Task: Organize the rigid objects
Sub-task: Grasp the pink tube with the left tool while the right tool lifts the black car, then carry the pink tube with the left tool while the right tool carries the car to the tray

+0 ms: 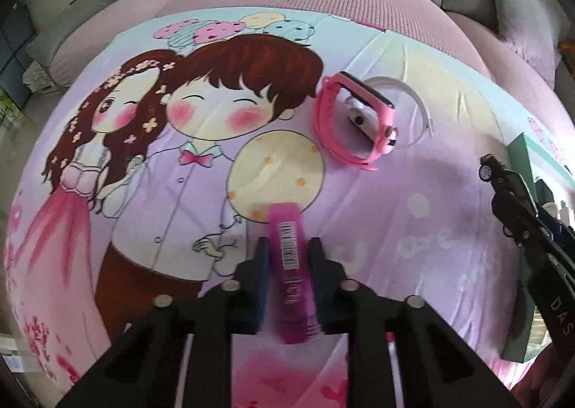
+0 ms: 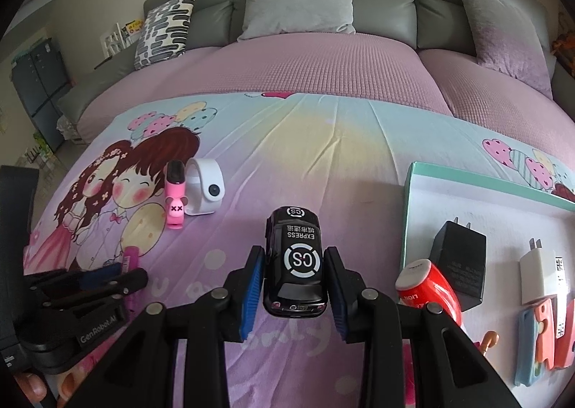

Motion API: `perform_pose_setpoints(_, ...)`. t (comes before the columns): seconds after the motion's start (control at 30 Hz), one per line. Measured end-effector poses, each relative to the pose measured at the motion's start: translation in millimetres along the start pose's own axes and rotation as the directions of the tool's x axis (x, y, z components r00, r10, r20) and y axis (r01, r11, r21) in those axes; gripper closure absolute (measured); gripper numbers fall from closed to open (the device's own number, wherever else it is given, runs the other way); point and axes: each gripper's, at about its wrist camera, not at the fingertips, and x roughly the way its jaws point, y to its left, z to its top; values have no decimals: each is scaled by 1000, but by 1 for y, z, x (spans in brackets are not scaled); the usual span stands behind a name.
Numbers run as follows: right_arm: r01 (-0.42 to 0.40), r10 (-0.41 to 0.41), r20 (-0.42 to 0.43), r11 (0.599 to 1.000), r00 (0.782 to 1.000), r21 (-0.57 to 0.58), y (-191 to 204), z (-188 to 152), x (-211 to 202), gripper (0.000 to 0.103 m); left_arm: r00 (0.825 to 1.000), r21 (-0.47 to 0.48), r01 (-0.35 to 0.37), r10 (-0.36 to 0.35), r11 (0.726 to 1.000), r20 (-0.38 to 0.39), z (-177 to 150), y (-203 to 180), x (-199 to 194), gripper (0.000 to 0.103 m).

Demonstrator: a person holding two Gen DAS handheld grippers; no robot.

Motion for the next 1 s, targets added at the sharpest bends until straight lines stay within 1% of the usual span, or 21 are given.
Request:
perform_pose_setpoints(0.13, -2, 2, 1, 1000, 1000, 6, -1, -1, -3, 67, 1000, -19, 19, -19, 1000, 4, 0, 8, 0, 83)
perform_pose_setpoints(0.17, -2, 2, 1, 1000, 1000, 9, -2, -2, -4, 67, 1000, -20, 21, -21, 1000, 8, 0, 7, -2, 83)
perform_pose_setpoints(0.2, -3, 3, 2, 1000, 1000, 12, -2, -2, -5, 67, 1000, -19, 24, -24, 1000, 10, 2, 17, 2, 83)
perform_pose_setpoints(0.27, -6, 5, 11, 1000, 1000, 20, -4, -2, -9, 67, 999, -19, 30, -29, 999, 19, 4, 17, -1, 83)
perform_pose_setpoints(0.4, -4, 3, 37, 1000, 999, 27, -5, 0, -22, 67, 996, -15, 55, -54, 998, 71, 13, 15, -21, 83)
perform_pose_setpoints(0.5, 6, -8, 72, 1000, 997, 30, -8, 3, -36, 67, 987, 5, 90, -90, 996, 132, 16, 4, -45, 83)
perform_pose_setpoints(0.6, 18, -22, 105, 999, 994, 39, -13, 4, -51, 67, 970, 24, 139, -141, 990, 200, 18, -8, -68, 83)
perform_pose_setpoints(0.67, 33, -39, 124, 998, 992, 49, -18, 5, -60, 67, 959, 38, 155, -160, 987, 233, 20, -16, -77, 83)
perform_pose_setpoints(0.73, 59, -68, 142, 996, 988, 63, -23, 5, -70, 67, 951, 51, 173, -180, 984, 253, 20, -23, -83, 83)
perform_pose_setpoints(0.8, 77, -88, 151, 994, 985, 78, -29, 4, -75, 67, 945, 55, 202, -210, 978, 252, 22, -31, -83, 83)
perform_pose_setpoints(0.93, 121, -140, 144, 984, 980, 132, -48, -3, -82, 67, 941, 85, 208, -223, 975, 254, 23, -53, -84, 83)
perform_pose_setpoints(1.0, 146, -168, 139, 977, 976, 153, -58, -6, -84, 67, 936, 102, 224, -243, 969, 254, 22, -65, -85, 83)
